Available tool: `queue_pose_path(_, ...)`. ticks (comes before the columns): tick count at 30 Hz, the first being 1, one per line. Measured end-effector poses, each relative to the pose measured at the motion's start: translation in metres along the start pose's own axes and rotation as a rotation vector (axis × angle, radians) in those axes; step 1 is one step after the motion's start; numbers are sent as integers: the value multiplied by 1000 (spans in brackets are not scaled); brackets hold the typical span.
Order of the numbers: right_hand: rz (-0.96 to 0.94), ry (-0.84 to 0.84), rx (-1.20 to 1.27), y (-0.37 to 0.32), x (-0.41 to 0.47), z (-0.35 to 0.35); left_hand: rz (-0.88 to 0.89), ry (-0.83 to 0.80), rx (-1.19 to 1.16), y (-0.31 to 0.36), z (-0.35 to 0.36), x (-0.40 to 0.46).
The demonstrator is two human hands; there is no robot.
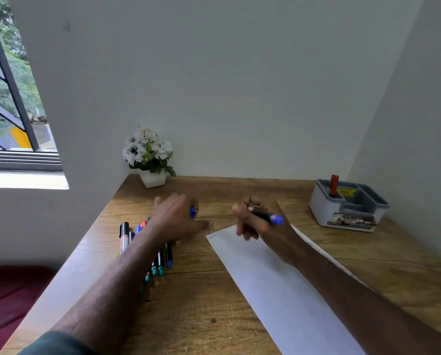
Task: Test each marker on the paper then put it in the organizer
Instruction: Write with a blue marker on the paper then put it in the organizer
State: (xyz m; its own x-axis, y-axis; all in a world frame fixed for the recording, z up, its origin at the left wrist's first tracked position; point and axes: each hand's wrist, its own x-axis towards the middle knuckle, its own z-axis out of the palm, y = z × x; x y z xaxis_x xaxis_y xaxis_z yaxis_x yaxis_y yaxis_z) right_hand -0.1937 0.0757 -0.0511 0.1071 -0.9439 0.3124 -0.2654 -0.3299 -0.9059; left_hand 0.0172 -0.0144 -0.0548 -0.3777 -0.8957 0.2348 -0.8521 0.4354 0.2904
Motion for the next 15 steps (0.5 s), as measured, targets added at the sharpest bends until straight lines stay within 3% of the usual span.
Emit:
queue_pose_path(3, 130, 12, -72, 4, 2, 7, -3, -88, 37, 2, 1, 0)
queue_pose_path(8, 12, 28, -259, 17, 2, 10, -7, -161, 49, 2, 6, 4)
queue_pose_path(11, -41, -47, -318, 22, -4, 5, -17, -167, 22, -2, 8, 7)
queue_pose_path(15, 61, 51, -342, 21, 10, 8, -22, -173, 10, -1, 9, 10)
